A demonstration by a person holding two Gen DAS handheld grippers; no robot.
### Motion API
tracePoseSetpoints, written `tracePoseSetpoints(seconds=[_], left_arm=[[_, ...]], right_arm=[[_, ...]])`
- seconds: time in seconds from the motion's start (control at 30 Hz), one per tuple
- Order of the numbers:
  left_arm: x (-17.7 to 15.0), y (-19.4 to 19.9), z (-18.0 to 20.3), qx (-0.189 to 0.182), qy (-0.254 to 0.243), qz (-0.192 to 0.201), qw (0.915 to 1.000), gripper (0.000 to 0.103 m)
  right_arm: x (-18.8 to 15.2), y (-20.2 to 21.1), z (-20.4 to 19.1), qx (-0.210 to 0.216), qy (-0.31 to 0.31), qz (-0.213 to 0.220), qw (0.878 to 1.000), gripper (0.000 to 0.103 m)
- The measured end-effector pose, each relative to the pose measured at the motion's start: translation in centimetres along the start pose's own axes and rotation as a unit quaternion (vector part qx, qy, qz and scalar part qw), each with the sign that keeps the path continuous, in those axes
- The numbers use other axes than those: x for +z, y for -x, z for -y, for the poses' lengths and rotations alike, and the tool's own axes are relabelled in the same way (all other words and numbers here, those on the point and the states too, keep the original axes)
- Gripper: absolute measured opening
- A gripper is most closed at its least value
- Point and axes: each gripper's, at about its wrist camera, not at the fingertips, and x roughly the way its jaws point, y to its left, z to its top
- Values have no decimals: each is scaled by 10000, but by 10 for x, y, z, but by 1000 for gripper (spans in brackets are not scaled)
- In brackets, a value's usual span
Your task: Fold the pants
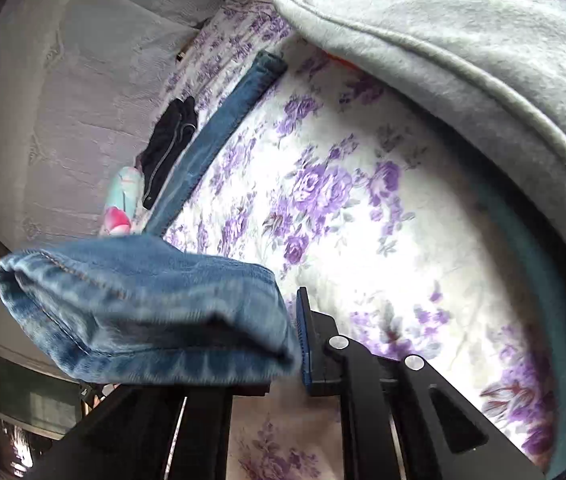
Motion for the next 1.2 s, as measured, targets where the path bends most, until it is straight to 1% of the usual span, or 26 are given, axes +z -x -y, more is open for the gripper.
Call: tracePoseSetpoints(seconds=[0.03,0.07,0.1,0.13,0.2,0.23,0.27,0.33,0.37,0.47,0.57,0.6,0.67,0.7,0.77,0.87,0.9,0.97,1.03,1.13,1.2], left_arm=[[-1,0,2,-13,-41,-5,10000,98],[-1,1,2,-51,-58,-11,10000,98],[-2,1,2,-94,-48,-4,9999,98],[-2,2,1,-145,-12,9,9999,98],[-2,3,-2,-253,114,29,9996,98],[-1,2,-5,-297,195,7,9994,98],[-1,1,-5,-311,231,-12,9992,98],[-1,1,-4,-315,232,-19,9992,98],[-2,2,-3,-306,207,-30,9993,98],[-5,5,-2,-315,184,-50,9993,98],[-7,8,-3,-340,252,-68,9991,98],[-7,8,-2,-323,264,-68,9991,98],[-8,5,1,-213,238,-76,9995,98],[-8,4,3,-138,189,-80,9997,98],[-10,2,9,36,11,-95,9999,98],[-11,2,12,142,-132,-134,9997,98],[-10,2,11,132,-103,-154,9997,98],[-7,0,9,102,10,-197,9998,98],[-2,-3,7,101,159,-232,9996,98],[7,-13,7,215,303,-293,9989,98],[12,-21,8,355,252,-352,9984,98]], right_arm=[[3,-1,-3,56,3,63,10000,29],[5,-3,-6,91,47,111,9999,41],[9,-6,-12,71,142,167,9997,48],[12,-9,-17,5,260,227,9994,50],[22,-19,-26,-226,504,362,9978,50],[29,-25,-32,-285,583,382,9972,51],[38,-30,-29,-279,607,351,9971,51],[50,-34,-19,-232,474,335,9980,51],[54,-34,-12,-155,273,356,9989,51],[60,-32,8,236,-198,344,9989,51],[61,-30,11,309,-308,281,9987,54],[63,-33,6,297,-268,276,9988,56],[73,-43,-7,277,-117,242,9993,57],[80,-49,-14,270,-45,248,9993,58],[90,-57,-19,280,-36,291,9992,58],[89,-64,-14,337,-26,238,9991,58],[85,-66,-10,336,11,236,9992,54],[70,-55,0,429,276,355,9981,51],[64,-52,-1,435,557,498,9963,50],[60,-53,-10,121,808,554,9951,51],[62,-58,-15,-24,942,581,9939,50]])
